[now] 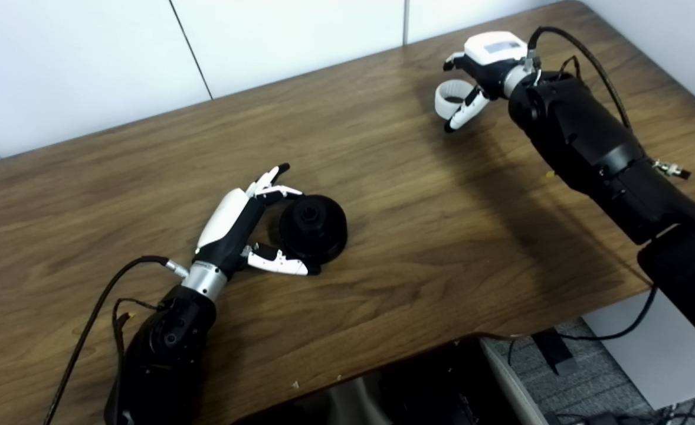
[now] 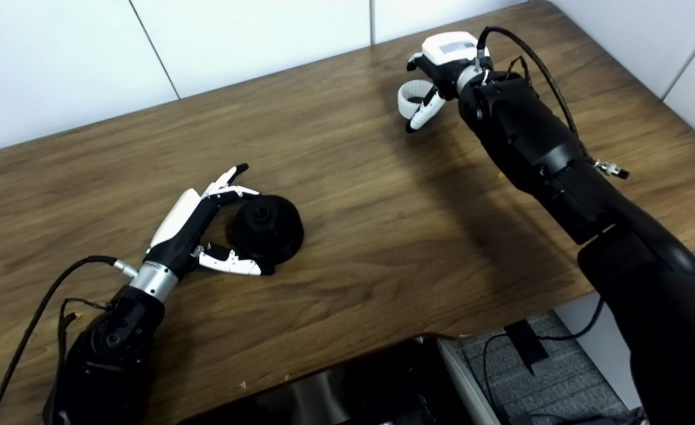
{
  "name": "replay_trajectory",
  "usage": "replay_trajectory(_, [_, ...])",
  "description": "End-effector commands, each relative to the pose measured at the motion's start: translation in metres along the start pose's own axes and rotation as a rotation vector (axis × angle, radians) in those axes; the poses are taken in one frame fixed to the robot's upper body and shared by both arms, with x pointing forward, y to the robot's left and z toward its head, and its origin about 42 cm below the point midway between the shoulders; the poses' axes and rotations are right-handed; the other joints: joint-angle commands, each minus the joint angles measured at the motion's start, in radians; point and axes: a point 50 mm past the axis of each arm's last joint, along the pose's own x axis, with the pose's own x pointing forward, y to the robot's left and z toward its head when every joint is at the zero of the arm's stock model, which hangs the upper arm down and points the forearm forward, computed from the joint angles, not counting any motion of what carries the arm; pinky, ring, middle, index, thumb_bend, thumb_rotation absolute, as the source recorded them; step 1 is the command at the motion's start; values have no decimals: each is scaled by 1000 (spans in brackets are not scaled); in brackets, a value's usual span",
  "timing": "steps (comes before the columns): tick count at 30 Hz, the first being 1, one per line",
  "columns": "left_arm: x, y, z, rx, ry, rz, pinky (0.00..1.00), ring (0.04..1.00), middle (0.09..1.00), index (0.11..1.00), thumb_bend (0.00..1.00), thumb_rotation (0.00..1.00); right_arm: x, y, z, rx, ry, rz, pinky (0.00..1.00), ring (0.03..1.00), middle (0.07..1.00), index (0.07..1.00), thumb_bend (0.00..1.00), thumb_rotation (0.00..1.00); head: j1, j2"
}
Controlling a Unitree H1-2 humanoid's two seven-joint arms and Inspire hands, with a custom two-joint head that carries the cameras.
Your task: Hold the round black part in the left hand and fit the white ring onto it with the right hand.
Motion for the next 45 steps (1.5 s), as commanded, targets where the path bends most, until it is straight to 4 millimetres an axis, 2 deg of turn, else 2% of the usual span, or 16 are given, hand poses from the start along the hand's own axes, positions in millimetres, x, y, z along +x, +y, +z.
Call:
replay_trajectory(1, [-1, 6, -2, 23, 0, -12, 1000, 1000, 1000, 602, 1000, 189, 5, -39, 2, -23, -16, -107, 915, 919, 867, 859, 859, 410, 1, 0])
replay_trajectory(12, [-4, 7, -1, 24, -3, -13, 1000, 1000, 1000, 598, 1000, 197, 11, -35, 0, -32, 0, -69, 903, 919, 865, 858, 836, 386, 3, 5])
replay_trajectory(14, [-4, 7, -1, 22, -1, -15, 1000, 1000, 1000, 598, 1000, 191, 11, -34, -1, -31, 2, -66, 875, 900, 859, 853, 829, 351, 3, 5])
replay_trajectory(21, [-5, 7, -1, 20, -5, -18, 1000, 1000, 1000, 599, 1000, 200, 13, -32, 1, -41, -4, -59, 889, 880, 826, 834, 808, 315, 9, 12])
replay_trajectory(31, [-6, 7, -1, 17, -7, -19, 1000, 1000, 1000, 597, 1000, 196, 13, -30, 1, -66, -13, -51, 790, 796, 734, 762, 758, 258, 14, 16])
replay_trajectory(36, [-7, 8, -2, 21, -5, -21, 1000, 1000, 1000, 599, 1000, 201, 12, -30, 0, -79, -9, -33, 866, 794, 711, 751, 739, 272, 15, 21])
replay_trajectory(40, [-7, 9, -1, 16, -1, -22, 1000, 1000, 1000, 598, 1000, 196, 13, -28, -2, -89, 5, -4, 828, 801, 725, 751, 745, 291, 15, 24])
replay_trajectory(45, [-8, 10, -1, 16, 1, -26, 1000, 1000, 1000, 600, 1000, 188, 13, -27, -4, -108, 49, 55, 945, 873, 772, 782, 750, 347, 11, 25])
